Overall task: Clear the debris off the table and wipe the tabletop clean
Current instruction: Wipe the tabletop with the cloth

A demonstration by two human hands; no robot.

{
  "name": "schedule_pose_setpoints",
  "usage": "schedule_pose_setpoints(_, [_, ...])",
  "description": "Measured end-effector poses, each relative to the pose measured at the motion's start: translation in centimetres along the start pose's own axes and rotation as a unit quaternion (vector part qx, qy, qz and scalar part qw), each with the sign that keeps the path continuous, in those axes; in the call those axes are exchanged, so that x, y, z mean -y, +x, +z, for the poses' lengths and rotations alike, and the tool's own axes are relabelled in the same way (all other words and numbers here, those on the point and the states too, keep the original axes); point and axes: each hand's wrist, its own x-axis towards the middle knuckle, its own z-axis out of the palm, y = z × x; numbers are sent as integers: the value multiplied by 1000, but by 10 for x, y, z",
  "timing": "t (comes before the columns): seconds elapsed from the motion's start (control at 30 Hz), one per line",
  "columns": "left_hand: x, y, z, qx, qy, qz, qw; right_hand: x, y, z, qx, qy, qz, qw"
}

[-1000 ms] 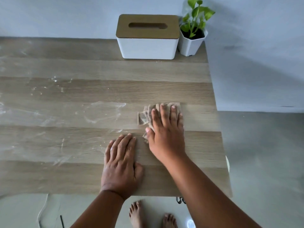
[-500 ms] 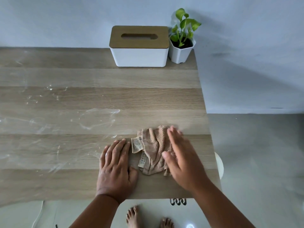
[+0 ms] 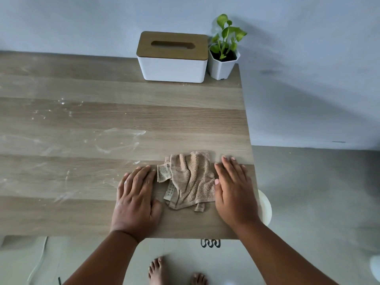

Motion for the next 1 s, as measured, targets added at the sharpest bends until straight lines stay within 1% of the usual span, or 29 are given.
schedule_pose_setpoints(0.1, [-2,-3,1,-8,-3,10,1000,2,1,-1,9,0,9,1000])
schedule_pose_setpoints(0.17, [-8,2,-1,-24,-15,-1,1000,4,1,-3,22,-2,16,1000])
schedule_pose_setpoints(0.23, [-27,17,-7,-46,-33,-34,998,4,0,-6,29,3,16,999])
schedule_pose_setpoints(0.3, [-54,38,-10,-53,-53,-33,997,4,-1,-10,31,26,15,999])
schedule_pose_setpoints(0.4, [-95,68,-2,-10,-72,20,997,6,1,-12,57,29,30,997])
schedule_pose_setpoints(0.43, [-104,74,5,13,-79,27,996,7,2,-12,62,26,33,997])
schedule_pose_setpoints(0.5, [-112,77,22,55,-76,15,995,9,3,-13,62,29,43,997])
schedule_pose_setpoints(0.57, [-107,69,35,68,-31,-1,997,8,2,-13,59,33,44,997])
schedule_pose_setpoints(0.67, [-97,53,42,64,39,2,997,6,0,-12,53,24,34,998])
schedule_pose_setpoints(0.8, [-90,30,38,73,68,9,995,9,1,-13,44,12,18,999])
schedule_pose_setpoints(0.87, [-84,13,32,77,78,20,994,11,1,-14,54,-9,10,998])
schedule_pose_setpoints(1.0, [-41,-21,19,75,97,22,992,16,2,-17,83,-31,34,995])
